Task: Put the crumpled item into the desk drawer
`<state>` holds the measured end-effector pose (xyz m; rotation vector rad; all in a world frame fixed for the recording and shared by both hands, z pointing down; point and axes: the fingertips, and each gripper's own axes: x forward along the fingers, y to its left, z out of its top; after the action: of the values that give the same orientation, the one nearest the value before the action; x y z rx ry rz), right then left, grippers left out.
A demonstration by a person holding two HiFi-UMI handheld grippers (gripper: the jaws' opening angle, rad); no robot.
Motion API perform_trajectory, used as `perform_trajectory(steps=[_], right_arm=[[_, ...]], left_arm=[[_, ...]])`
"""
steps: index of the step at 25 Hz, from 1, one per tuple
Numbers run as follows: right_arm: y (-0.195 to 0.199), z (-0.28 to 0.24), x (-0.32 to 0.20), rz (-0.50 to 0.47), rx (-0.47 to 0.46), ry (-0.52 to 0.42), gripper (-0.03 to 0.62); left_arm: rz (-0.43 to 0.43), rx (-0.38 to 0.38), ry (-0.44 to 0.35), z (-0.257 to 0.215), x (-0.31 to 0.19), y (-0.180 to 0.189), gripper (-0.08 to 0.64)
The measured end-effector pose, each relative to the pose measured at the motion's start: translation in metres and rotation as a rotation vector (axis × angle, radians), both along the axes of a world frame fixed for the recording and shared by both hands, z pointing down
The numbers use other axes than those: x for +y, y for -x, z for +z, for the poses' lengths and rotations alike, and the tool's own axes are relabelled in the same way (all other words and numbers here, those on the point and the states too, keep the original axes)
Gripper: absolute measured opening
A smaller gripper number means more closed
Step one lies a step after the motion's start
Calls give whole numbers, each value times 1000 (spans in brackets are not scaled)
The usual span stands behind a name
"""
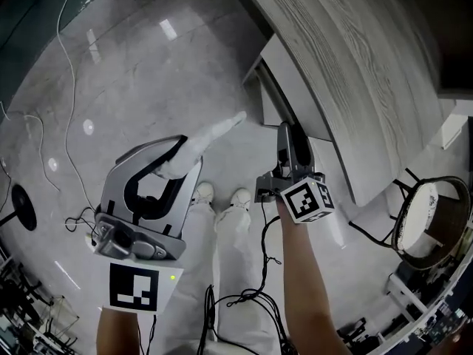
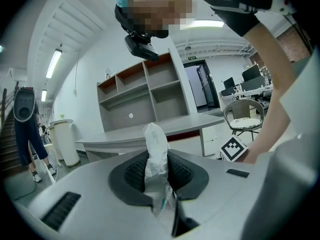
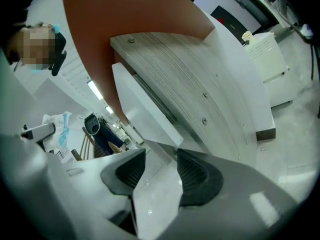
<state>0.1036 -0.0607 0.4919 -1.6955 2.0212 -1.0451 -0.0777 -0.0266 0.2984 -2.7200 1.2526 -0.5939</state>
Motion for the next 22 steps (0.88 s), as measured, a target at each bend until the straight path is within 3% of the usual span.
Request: perform_trajectory(steps=[9, 12, 14, 22], right_arm=[[-3, -12, -14, 44, -50, -58, 198], [-11, -16, -13, 91, -60, -67, 115], [-12, -19, -12, 103, -61, -72, 101], [-11, -17, -9, 34, 10, -78, 71]], left_arm=[[5, -12, 7, 4, 0, -2, 57], [7, -15, 7, 5, 0, -1, 57], [5, -16, 8, 4, 1, 1, 57], [7, -28, -3, 4, 0, 10, 57]])
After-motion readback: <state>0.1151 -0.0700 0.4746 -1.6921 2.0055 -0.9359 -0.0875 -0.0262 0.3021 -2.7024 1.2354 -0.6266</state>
